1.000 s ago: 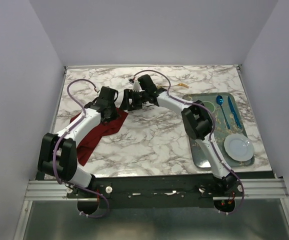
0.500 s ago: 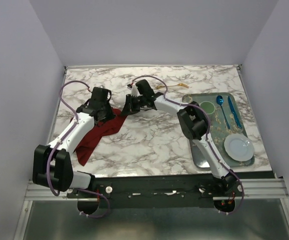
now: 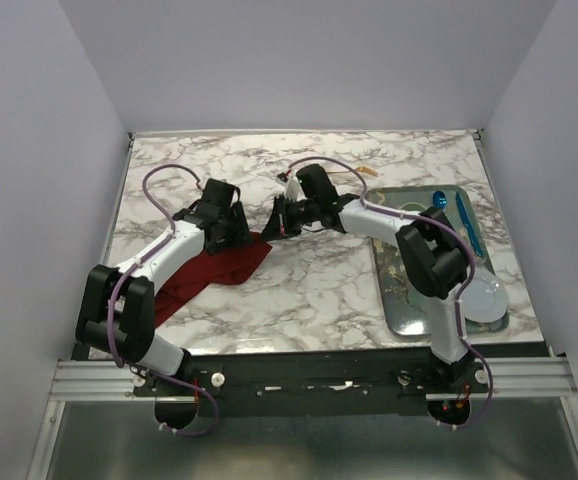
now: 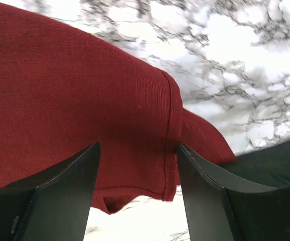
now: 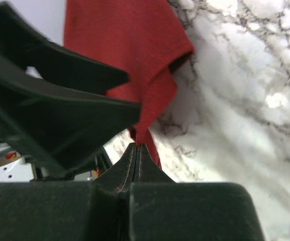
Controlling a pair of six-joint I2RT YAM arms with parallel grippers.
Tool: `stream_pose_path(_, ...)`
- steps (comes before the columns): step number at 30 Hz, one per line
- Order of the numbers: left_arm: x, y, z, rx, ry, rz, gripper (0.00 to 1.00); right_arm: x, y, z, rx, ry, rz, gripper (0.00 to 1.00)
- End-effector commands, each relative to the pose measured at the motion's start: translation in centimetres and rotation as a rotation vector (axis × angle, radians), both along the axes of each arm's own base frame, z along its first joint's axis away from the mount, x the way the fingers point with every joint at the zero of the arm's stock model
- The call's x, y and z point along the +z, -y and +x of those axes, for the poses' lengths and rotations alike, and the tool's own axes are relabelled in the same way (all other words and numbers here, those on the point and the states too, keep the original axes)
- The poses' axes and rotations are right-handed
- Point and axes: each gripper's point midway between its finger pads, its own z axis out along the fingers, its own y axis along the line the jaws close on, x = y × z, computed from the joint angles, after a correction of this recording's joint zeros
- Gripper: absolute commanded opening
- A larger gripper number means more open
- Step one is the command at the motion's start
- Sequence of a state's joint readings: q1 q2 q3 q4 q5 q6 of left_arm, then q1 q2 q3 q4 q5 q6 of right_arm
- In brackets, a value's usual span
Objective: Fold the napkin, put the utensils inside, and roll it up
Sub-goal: Flatten the napkin out
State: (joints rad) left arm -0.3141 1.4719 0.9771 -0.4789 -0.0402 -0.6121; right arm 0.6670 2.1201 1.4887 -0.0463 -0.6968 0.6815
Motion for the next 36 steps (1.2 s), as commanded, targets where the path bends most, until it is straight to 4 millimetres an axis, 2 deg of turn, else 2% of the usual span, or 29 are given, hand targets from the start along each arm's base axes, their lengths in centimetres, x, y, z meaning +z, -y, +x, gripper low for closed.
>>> stream_pose_path(1,-0.8,2.9,-0.3,-0.074,0.014,0.011,0.69,-0.3,1.4,-0.8,-0.041,-0.009,0.000,0.01)
stream_pose_path(4,-0.6,3.6,-1.1,-0.080,0.037,0.015,0.68,-0.1,1.7,-0.9,-0.049,0.000,-0.002,0.01)
stream_pose_path(5,0.0,3.7,-1.3,-0.078,0.057,0.009,0.70,0.0,1.7,-1.0,-0.045,0.003,0.000,0.00)
stream_pose_path(8,0.0,3.8,-1.9,-0.078,0.068,0.017,0.74,0.2,1.8,-1.3,-0.043,-0.008,0.009,0.00)
stream_pose_path(14,-2.1,4.5,-2.9,-0.088,-0.002,0.001,0.76,1.8,2.4,-1.1,-0.066,0.014,0.030,0.00)
stream_pose_path(20,-3.1,3.7,-2.1,-0.076,-0.003,0.067,0.75,3.5,2.7,-1.4,-0.076,0.019,0.066,0.01)
stream_pose_path(22,-2.8,3.5,-1.8,-0.066,0.004,0.081,0.71,3.9,2.7,-1.4,-0.071,0.024,0.074,0.01)
stream_pose_path(24,-1.5,2.8,-1.3,-0.041,0.044,0.108,0.51,3.9,2.9,-1.5,-0.074,0.035,0.069,0.00)
stream_pose_path(28,2.2,0.7,-1.4,-0.016,0.115,0.159,0.30,3.5,3.9,-1.4,-0.065,0.072,0.046,0.00)
stream_pose_path(29,3.9,0.1,-1.3,-0.015,0.150,0.158,0.20,2.9,4.8,-1.0,-0.071,0.114,-0.001,0.00)
stream_pose_path(31,6.2,-1.2,-1.0,0.001,0.184,0.151,0.08,3.7,5.9,-0.5,-0.075,0.178,-0.066,0.01)
stream_pose_path(32,8.1,-1.8,-1.1,0.010,0.230,0.145,0.02,3.3,7.0,-0.2,-0.096,0.193,-0.144,0.01)
stream_pose_path(33,10.0,-2.6,-0.7,0.013,0.271,0.155,0.00,4.3,7.4,0.4,-0.082,0.271,-0.173,0.00)
stream_pose_path(34,11.1,-4.2,-0.4,0.047,0.287,0.161,0.00,6.2,8.0,0.7,-0.092,0.330,-0.182,0.01)
stream_pose_path(35,13.0,-5.0,-0.3,0.061,0.336,0.149,0.00,6.5,9.2,1.1,-0.121,0.353,-0.248,0.00)
stream_pose_path(36,15.4,-5.8,0.3,0.082,0.391,0.139,0.00,7.8,9.9,1.5,-0.121,0.406,-0.266,0.01)
